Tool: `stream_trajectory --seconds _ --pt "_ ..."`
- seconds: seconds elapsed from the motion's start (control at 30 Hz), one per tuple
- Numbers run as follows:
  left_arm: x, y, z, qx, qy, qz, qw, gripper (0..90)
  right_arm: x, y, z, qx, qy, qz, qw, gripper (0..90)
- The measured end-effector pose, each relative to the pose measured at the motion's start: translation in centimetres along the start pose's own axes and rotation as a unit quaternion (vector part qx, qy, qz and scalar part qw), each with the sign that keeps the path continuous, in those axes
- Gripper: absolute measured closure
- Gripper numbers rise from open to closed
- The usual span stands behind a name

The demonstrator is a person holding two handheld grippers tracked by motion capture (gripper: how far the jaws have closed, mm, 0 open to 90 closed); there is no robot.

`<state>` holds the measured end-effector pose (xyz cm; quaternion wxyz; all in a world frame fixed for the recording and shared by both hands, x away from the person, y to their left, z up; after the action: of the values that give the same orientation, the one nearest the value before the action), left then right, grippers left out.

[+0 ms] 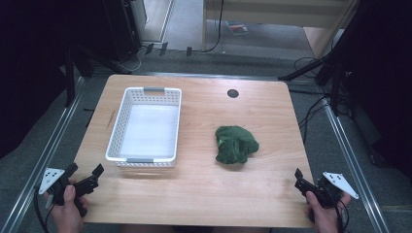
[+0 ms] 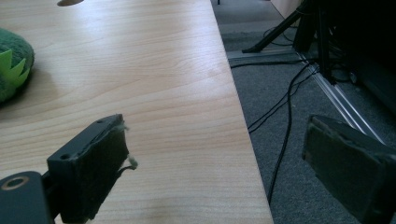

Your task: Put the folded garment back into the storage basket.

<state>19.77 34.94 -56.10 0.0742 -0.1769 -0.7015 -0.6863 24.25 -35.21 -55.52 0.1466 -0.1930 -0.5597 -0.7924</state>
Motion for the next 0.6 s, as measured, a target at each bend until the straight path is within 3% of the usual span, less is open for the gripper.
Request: stream_trajectory --seconds 0.17,0.3,0.4,0.6 --pt "0.01 0.01 -0.05 -0.002 0.003 0.0 1.0 0.0 0.01 0.0 0.03 0.002 0.002 -0.001 1.0 7.0" --pt "-0.2 0.13 -0.56 -0.025 0.016 0.015 0.9995 0.0 -0.02 0.01 0.06 0.002 0.002 -0.001 1.0 7.0" --pt "-0.31 0.15 -0.73 -0.031 0.016 0.018 0.9992 0.0 -0.01 0.01 0.04 0.001 0.002 -0.002 1.0 7.1" --pt "-0.11 0.0 -0.11 0.003 0.006 0.014 0.9999 0.0 0.2 -0.07 0.16 0.005 -0.001 -0.015 0.9999 8.6"
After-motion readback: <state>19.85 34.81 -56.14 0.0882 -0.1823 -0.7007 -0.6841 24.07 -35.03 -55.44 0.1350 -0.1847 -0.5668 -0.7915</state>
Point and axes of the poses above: each handheld gripper's, and its own axes: x roughly backward along the jaws, y roughly out of its top, z roughly to its left, the point moved 2 cm from there along -x, roughly forward along the jaws, and after that the axes turned 14 degrees about -x, right-handed, at the moved point
